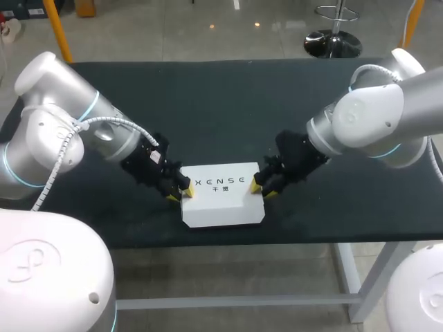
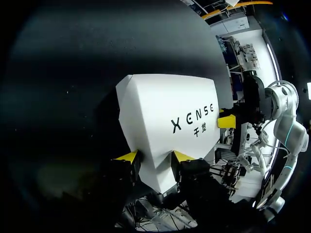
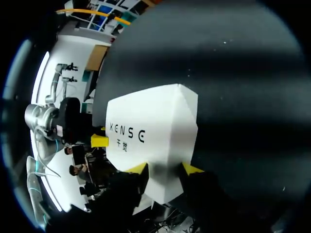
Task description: Assemble the packaging by folding the flat box into shape, placing the metal phone stand inside, and closing the box properly
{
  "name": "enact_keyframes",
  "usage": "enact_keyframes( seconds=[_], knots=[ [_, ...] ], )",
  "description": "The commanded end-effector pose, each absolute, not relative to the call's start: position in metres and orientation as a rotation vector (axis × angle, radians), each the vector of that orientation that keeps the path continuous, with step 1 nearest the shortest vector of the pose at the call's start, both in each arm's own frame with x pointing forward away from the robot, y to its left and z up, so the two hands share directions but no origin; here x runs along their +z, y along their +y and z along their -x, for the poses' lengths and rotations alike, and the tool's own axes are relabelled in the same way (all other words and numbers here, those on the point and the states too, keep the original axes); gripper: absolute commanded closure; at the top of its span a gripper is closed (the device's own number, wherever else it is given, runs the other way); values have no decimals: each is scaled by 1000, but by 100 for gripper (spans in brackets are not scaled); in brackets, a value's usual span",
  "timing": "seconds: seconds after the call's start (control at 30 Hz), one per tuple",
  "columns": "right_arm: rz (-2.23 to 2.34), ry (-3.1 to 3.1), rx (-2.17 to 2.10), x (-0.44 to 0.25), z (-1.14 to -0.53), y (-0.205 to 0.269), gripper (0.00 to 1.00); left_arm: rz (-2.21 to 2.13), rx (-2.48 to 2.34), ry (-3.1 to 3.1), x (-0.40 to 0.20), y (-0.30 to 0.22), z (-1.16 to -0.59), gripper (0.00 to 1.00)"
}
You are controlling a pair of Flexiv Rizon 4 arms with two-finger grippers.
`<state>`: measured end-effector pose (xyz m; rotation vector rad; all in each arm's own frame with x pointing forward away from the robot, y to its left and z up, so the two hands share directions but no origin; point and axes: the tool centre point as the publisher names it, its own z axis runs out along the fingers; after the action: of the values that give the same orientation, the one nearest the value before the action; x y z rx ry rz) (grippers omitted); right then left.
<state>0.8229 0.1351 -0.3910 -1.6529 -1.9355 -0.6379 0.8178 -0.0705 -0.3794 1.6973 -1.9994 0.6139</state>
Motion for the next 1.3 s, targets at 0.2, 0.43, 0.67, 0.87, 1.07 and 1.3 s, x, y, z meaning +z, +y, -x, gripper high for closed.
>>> enact_keyframes(
  seconds=[0.2, 0.43, 0.67, 0.87, 1.07, 1.3],
  knots=[
    [1646, -1921, -619, -387, -826, 141, 54, -1692, 551, -1993, -375, -77, -824, 55],
    [1648, -1913, -601, -384, -827, 141, 54, -1690, 531, -1981, -373, -77, -824, 55],
    [1651, -1908, -585, -383, -828, 140, 53, -1692, 519, -1972, -373, -75, -824, 55],
    [1654, -1907, -579, -383, -828, 140, 53, -1689, 509, -1968, -373, -73, -824, 54],
    [1651, -1907, -570, -381, -829, 139, 53, -1689, 499, -1967, -370, -73, -823, 53],
    [1642, -1897, -545, -377, -830, 139, 53, -1682, 464, -1956, -365, -74, -823, 54]
  ],
)
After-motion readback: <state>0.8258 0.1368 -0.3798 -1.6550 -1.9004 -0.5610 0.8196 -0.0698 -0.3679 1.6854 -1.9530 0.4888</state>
